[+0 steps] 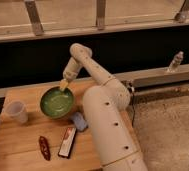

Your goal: Drag the ceramic bowl in a circle

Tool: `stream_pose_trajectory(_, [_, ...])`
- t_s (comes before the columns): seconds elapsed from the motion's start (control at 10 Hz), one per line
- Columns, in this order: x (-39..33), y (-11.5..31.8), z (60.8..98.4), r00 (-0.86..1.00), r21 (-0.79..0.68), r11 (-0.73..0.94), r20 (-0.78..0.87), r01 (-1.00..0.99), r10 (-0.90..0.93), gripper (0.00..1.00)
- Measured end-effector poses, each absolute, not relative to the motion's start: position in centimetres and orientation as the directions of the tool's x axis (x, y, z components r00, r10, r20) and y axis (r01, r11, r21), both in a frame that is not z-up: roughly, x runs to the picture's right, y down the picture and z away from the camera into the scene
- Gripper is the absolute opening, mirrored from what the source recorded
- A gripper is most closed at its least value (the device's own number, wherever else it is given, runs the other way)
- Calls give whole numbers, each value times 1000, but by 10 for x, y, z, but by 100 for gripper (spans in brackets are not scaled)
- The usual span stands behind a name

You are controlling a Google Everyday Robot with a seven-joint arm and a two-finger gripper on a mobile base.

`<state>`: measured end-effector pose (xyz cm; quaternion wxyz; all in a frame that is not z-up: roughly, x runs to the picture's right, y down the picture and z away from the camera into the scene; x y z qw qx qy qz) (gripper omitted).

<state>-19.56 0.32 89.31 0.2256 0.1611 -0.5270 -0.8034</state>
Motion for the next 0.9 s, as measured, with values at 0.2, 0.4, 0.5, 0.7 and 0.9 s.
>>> stream_pose_trajectory(0.2, [-214,15,885,-866,924,-351,-46,152,-497,0])
stream_pose_trajectory(0.4, [-222,23,880,-874,926,-353,-59,133,-483,0])
stream_pose_trajectory(0.5, [-232,41,873,-881,932,-347,-72,108,-467,0])
stream_pose_trajectory(0.7, [-233,62,869,-882,937,-332,-65,107,-467,0])
stream_pose_trajectory(0.9, [-225,102,860,-871,938,-318,-38,138,-489,0])
